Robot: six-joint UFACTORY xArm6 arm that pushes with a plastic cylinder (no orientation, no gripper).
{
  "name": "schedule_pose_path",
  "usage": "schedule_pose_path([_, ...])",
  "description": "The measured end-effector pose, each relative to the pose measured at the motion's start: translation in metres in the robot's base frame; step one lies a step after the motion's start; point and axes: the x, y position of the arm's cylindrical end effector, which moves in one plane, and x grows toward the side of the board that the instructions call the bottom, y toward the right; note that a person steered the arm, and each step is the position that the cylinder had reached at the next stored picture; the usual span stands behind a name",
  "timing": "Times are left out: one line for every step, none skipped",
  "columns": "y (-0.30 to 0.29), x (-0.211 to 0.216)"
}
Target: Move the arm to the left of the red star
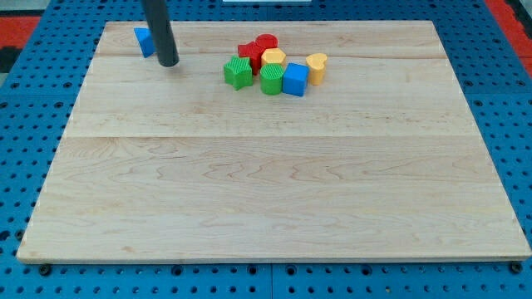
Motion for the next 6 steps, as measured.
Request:
schedule_pose_path([0.001,0.000])
schedule_pose_path([-0.002,-0.003])
schedule_pose_path([-0.002,-0.001])
schedule_pose_path([0.044,-0.019])
schedule_pose_path([0.084,-0.022])
schedule_pose_path([0.119,-0.024])
